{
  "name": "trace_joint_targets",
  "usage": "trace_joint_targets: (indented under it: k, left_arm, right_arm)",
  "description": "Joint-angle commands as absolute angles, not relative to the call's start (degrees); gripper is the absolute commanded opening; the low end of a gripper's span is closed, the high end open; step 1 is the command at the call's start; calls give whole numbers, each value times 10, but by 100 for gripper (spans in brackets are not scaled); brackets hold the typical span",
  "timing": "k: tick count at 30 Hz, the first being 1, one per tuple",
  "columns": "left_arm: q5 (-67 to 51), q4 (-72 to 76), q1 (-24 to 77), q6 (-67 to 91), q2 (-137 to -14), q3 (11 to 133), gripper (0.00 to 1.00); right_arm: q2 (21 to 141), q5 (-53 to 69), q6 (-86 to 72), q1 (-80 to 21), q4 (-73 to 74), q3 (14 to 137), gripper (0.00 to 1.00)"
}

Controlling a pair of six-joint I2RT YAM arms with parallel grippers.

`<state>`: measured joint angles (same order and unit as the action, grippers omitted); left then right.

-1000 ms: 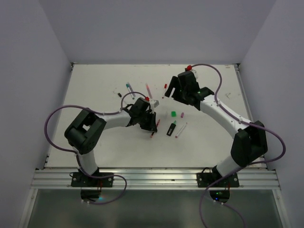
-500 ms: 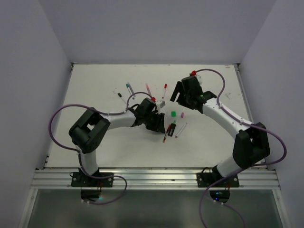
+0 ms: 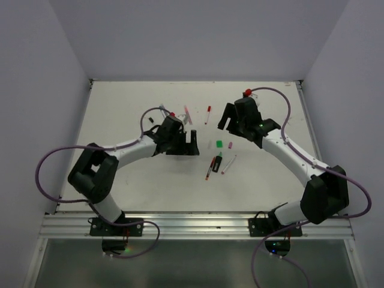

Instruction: Open the pen caps

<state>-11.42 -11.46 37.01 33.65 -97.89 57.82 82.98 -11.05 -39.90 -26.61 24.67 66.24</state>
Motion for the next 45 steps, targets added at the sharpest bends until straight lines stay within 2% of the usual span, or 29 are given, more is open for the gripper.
trace_joint_targets:
  k: [1, 8, 11, 17, 27, 32, 45]
  left_arm:
    - [-5, -156, 309, 366, -905, 577, 100]
    - [175, -218, 234, 383, -898, 620, 100]
    - [191, -232, 211, 381, -939, 667, 95]
    - [197, -233, 176, 385, -1021, 745, 87]
    - [210, -260, 152, 382, -1144, 846, 66]
    - [202, -263, 151, 386, -1162, 853, 57]
    - [181, -259, 151, 392, -1194, 839, 44]
  right_arm:
    - [790, -127, -376, -265, 229, 652, 81]
    - [766, -120, -367, -263, 221, 624, 80]
    - [759, -116, -362, -264, 217, 616, 80]
    - [749, -106, -359, -261, 211, 600, 80]
    - [744, -89, -355, -258, 201, 586, 80]
    - [748, -84, -353, -256, 196, 579, 80]
    - [740, -73, -358, -254, 188, 562, 80]
